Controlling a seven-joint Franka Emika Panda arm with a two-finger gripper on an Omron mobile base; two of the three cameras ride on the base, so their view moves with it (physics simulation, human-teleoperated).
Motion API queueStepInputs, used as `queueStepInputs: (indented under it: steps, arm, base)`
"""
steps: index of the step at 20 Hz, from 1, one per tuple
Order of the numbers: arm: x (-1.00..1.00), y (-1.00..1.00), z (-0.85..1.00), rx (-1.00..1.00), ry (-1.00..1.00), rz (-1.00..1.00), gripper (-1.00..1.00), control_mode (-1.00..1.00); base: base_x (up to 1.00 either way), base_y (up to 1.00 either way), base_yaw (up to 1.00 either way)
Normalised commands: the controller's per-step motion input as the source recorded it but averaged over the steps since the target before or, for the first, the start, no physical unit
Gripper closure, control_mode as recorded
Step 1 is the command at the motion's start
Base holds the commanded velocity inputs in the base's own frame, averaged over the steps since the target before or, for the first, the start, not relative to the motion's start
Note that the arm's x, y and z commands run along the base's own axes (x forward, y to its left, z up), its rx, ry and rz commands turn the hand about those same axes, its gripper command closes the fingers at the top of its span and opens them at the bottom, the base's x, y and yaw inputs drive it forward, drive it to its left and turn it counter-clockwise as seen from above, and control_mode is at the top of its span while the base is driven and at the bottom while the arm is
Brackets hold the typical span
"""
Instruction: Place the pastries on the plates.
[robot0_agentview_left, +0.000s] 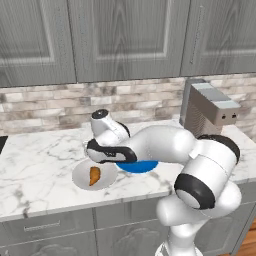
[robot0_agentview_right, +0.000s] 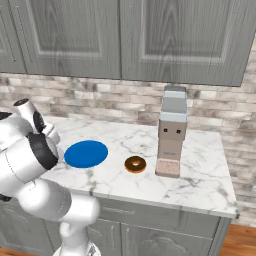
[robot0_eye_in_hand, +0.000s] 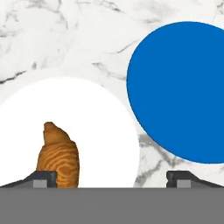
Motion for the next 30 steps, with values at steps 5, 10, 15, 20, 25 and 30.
queueStepInputs:
  steps: [5, 10, 15, 20, 25, 30]
  arm:
    - [0.03, -0.90, 0.26, 0.00, -0.04, 0.07, -1.00, -1.00]
    - [0.02, -0.85, 0.02, 0.00, 0.00, 0.03, -1.00, -1.00]
    - [0.04, -0.99, 0.12, 0.00, 0.00, 0.01, -1.00, -1.00]
    - [0.04, -0.93, 0.06, 0.00, 0.08, -0.14, -1.00, -1.00]
    - [0.07, -0.77, 0.00, -0.03, 0.09, -0.22, -1.00, -1.00]
    - [0.21, -0.75, 0.05, -0.01, 0.08, -0.12, -1.00, -1.00]
  base:
    - [0.00, 0.00, 0.00]
    - [0.00, 0.00, 0.00]
    - [0.00, 0.00, 0.00]
    - [0.00, 0.00, 0.00]
    - [0.00, 0.00, 0.00]
    - [0.00, 0.00, 0.00]
